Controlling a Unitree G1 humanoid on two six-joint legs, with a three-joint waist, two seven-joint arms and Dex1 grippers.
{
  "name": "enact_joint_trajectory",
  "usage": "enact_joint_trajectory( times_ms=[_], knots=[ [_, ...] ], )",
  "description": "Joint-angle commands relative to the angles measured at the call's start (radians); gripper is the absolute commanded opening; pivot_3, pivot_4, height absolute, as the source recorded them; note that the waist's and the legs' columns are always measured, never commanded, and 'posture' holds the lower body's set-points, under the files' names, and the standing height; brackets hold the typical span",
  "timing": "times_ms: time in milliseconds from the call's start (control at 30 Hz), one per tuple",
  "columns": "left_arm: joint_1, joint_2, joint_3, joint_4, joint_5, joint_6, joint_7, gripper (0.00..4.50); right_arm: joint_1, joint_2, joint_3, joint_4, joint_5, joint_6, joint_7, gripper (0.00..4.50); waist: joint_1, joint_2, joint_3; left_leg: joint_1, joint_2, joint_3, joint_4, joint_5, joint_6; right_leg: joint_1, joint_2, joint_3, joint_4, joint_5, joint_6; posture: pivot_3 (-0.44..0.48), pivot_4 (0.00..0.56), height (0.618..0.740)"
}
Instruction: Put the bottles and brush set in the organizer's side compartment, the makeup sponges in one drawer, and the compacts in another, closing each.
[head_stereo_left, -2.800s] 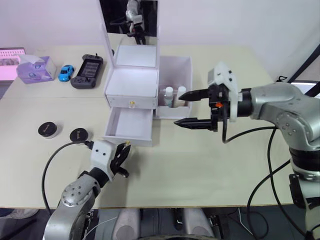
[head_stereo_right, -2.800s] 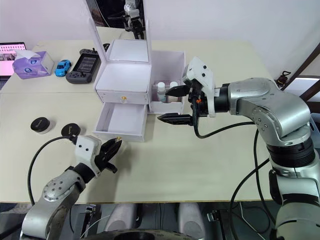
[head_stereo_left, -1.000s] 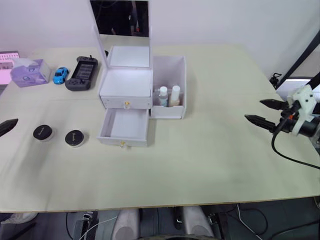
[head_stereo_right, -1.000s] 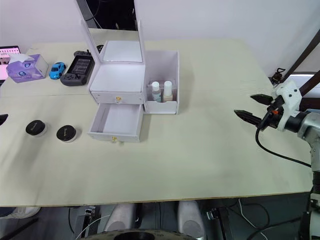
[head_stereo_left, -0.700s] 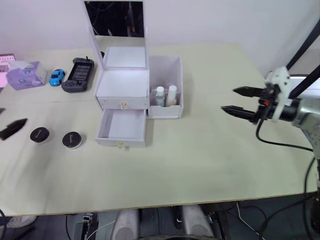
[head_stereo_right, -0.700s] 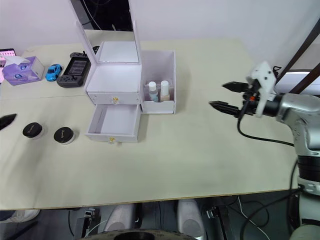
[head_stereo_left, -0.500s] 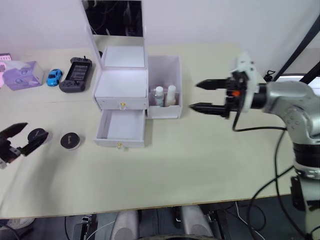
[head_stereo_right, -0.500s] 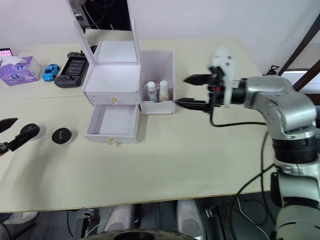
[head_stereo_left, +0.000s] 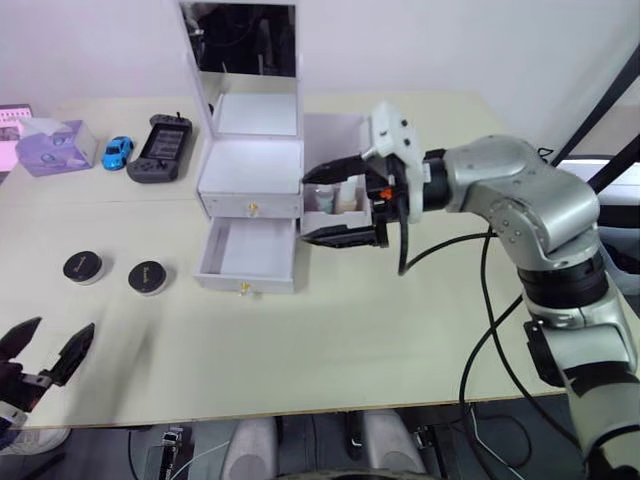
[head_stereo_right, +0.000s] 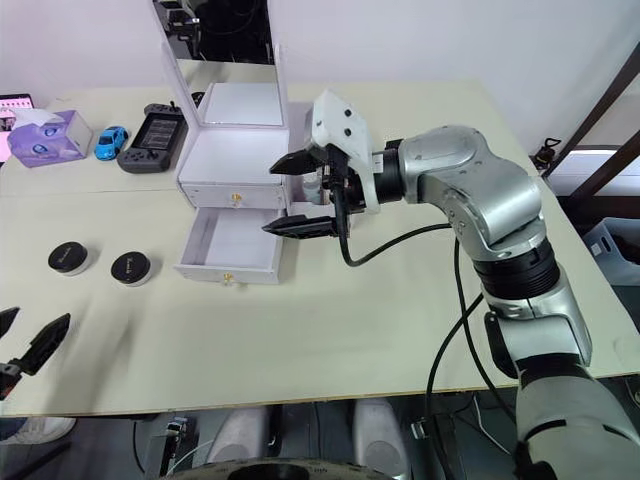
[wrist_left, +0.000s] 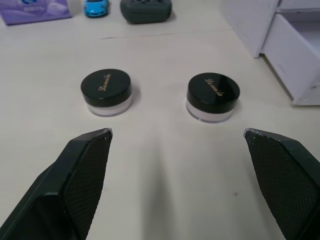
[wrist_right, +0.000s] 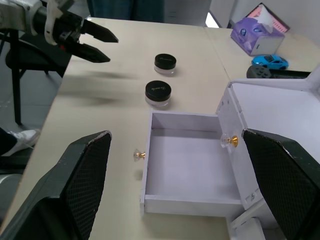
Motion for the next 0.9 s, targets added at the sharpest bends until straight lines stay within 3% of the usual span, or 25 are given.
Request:
enact_joint_trajectory(
  times_ms=[33, 433, 667, 900],
  knots=[
    [-0.025, -0.009, -0.073, -0.023, 0.045, 0.02, 0.075, 4.43, -0.056, 0.019, -0.015, -0.003, 0.023, 0.033, 0.01, 4.5, 0.0, 0.0, 0.0, 0.0, 0.0, 0.0, 0.0, 0.0, 0.0, 0.0, 0.0, 0.0, 0.0, 0.0, 0.0, 0.0, 0.15, 0.74],
    [-0.319, 0.044, -0.33, 0.081, 0.144, 0.167, 0.233, 4.43, -0.058, 0.014, -0.062, -0.083, 0.038, 0.155, -0.089, 4.5, -0.005, 0.0, -0.001, 0.001, 0.0, 0.0, -0.001, 0.0, 0.0, 0.0, 0.001, 0.0, 0.001, 0.001, 0.0, 0.0, 0.15, 0.74],
    [-0.443, 0.09, -0.386, 0.115, 0.162, 0.281, 0.272, 4.43, -0.021, -0.047, -0.079, -0.144, 0.053, 0.201, -0.108, 4.5, -0.001, -0.001, -0.001, 0.001, 0.0, 0.0, 0.0, 0.0, 0.0, 0.001, 0.001, 0.001, 0.001, 0.001, -0.001, 0.0, 0.15, 0.74],
    [-0.483, 0.22, -0.404, 0.018, 0.153, 0.528, 0.299, 4.43, -0.002, -0.041, -0.089, -0.164, 0.066, 0.21, -0.137, 4.5, -0.004, 0.0, 0.0, 0.002, 0.001, 0.0, -0.003, 0.0, 0.0, 0.0, 0.003, 0.001, 0.001, 0.001, 0.0, 0.0, 0.15, 0.74]
  ],
)
